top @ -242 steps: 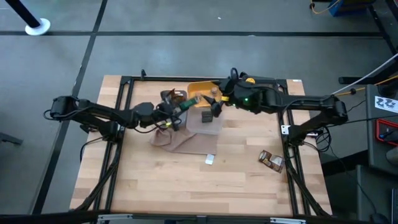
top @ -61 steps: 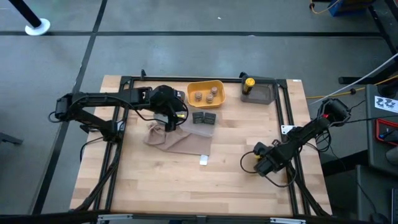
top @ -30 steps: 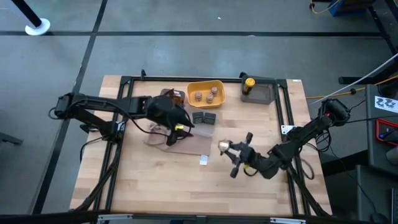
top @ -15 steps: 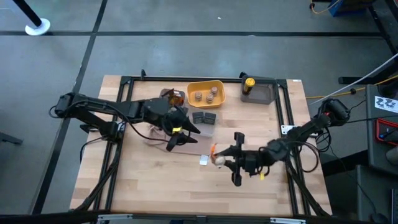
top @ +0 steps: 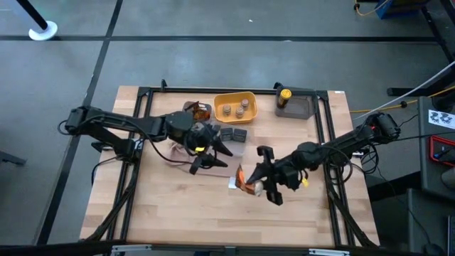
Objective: Sort spices by type
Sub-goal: Put the orange seasoning pack into the gray bin
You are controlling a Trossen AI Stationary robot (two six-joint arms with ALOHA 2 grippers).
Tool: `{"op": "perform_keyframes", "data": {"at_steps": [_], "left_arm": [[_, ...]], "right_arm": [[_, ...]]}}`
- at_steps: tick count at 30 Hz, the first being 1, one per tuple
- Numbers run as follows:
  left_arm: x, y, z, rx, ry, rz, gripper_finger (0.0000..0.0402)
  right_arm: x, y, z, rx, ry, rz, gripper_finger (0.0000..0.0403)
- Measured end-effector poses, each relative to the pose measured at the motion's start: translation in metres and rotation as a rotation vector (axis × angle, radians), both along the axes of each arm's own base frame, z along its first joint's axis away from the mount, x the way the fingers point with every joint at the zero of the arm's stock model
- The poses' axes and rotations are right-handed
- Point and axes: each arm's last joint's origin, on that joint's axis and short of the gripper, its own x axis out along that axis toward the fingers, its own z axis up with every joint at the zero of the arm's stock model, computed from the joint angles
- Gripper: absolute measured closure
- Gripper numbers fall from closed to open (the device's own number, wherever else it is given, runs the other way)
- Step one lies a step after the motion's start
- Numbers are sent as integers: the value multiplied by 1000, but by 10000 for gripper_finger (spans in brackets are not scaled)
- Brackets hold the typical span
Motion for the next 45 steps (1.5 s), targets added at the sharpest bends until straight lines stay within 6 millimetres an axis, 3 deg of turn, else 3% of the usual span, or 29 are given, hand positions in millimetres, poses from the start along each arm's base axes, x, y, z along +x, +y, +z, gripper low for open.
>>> {"op": "perform_keyframes", "data": {"at_steps": [15, 23, 33, 45], "left_arm": [[33, -15, -14, -55, -145, -80, 208], [32, -22, -11, -89, -169, -129, 208], [30, -25, -21, -121, -38, -219, 208], [28, -29, -21, -129, -32, -298, 208]], "right_arm": [[0, -3, 2, -66, -67, 1, 320], [1, -3, 0, -89, -62, -22, 320], [2, -2, -5, -108, -6, -17, 320], [4, -1, -11, -132, 60, -13, 320]]}}
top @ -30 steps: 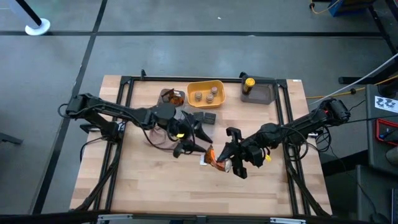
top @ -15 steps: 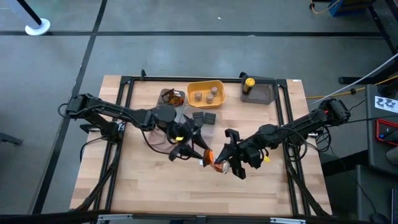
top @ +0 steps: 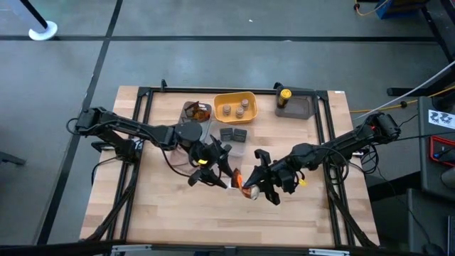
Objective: Sort spices by type
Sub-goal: Put the orange seasoning pack into the gray bin
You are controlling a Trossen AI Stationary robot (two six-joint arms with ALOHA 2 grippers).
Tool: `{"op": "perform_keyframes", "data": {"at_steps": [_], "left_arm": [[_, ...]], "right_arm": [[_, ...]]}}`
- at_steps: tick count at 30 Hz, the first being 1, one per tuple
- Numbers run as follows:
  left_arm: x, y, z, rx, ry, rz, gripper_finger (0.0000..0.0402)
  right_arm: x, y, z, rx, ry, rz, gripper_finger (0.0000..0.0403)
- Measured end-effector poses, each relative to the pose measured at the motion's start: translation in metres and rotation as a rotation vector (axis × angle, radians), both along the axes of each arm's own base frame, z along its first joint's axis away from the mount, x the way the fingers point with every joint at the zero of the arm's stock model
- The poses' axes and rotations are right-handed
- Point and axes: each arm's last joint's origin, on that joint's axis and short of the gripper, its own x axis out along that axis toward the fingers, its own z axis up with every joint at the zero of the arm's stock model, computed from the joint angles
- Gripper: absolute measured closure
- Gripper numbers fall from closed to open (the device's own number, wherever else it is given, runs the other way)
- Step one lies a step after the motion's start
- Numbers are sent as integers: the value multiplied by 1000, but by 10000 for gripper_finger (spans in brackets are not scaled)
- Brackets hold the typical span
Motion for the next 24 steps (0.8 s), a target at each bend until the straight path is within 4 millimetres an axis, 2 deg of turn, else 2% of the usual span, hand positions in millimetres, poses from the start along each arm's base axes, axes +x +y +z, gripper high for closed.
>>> {"op": "perform_keyframes", "data": {"at_steps": [13, 20, 24], "left_arm": [[5, 4, 3, 198, -182, 175, 208], [15, 3, -3, 181, -228, 178, 208], [18, 2, -8, 194, -224, 173, 231]], "right_arm": [[3, -11, 4, -2, -56, -84, 320], [5, -15, 3, -8, -45, -93, 320], [5, -15, 1, -14, -32, -89, 320]]}}
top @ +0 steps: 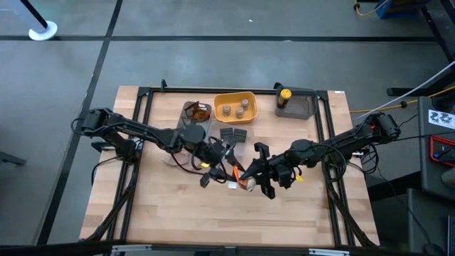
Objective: Sort spices by type
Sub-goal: Put the orange seasoning pack into the gray bin
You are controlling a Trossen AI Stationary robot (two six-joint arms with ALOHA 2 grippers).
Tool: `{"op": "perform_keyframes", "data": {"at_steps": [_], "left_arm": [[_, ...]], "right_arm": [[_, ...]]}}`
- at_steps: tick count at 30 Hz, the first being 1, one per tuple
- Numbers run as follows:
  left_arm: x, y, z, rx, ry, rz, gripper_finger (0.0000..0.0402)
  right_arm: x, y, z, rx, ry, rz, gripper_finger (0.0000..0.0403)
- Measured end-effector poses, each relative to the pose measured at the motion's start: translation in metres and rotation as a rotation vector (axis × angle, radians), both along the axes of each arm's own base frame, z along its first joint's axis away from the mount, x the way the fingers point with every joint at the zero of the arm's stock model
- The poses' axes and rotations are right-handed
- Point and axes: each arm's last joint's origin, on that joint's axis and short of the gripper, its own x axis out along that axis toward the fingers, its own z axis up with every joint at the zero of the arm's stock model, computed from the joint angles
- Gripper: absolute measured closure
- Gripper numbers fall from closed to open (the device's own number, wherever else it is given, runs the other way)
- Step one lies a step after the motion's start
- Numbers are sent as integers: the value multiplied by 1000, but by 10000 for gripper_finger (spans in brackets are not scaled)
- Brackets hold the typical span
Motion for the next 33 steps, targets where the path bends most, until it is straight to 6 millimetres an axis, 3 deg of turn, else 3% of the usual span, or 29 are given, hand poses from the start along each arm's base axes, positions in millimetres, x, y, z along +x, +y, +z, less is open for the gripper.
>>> {"op": "perform_keyframes", "data": {"at_steps": [12, 24, 33], "left_arm": [[1, -1, 0, 12, -30, -8, 392], [2, 2, -1, -61, 26, 5, 398], [-3, 26, 0, -91, 114, 46, 400]], "right_arm": [[0, 0, -1, 4, 23, -21, 320], [1, -1, -2, 81, 73, -19, 315], [4, -7, -4, 231, 128, -215, 216]]}}
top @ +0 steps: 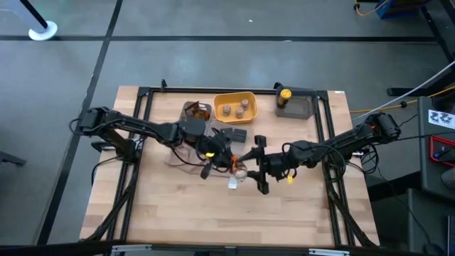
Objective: Sort spices by type
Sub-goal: Put the orange seasoning pack into the gray bin
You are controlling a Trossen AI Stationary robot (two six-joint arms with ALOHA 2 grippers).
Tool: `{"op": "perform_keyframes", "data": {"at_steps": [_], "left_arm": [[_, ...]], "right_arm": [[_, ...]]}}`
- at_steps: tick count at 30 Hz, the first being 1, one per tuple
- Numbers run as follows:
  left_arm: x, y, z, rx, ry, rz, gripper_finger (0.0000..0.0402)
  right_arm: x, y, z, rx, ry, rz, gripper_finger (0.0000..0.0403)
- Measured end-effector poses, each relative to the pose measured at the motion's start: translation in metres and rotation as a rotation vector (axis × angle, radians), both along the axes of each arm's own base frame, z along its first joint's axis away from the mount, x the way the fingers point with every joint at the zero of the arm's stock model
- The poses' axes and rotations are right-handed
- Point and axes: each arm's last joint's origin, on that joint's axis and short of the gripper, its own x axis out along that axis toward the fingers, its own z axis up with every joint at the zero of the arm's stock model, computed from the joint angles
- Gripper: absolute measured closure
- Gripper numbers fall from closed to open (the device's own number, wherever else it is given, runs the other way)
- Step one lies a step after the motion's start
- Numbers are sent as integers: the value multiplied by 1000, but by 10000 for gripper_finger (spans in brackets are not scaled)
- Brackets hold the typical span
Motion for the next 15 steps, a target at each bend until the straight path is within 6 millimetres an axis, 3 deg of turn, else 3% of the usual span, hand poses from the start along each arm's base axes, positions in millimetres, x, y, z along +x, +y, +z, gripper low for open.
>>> {"op": "perform_keyframes", "data": {"at_steps": [7, 15], "left_arm": [[-21, 21, 10, 72, 93, 71, 400], [-56, 42, 18, 145, 263, 175, 401]], "right_arm": [[-7, -9, 2, 40, 94, -203, 161], [-21, -19, -1, 84, 258, -409, 150]]}}
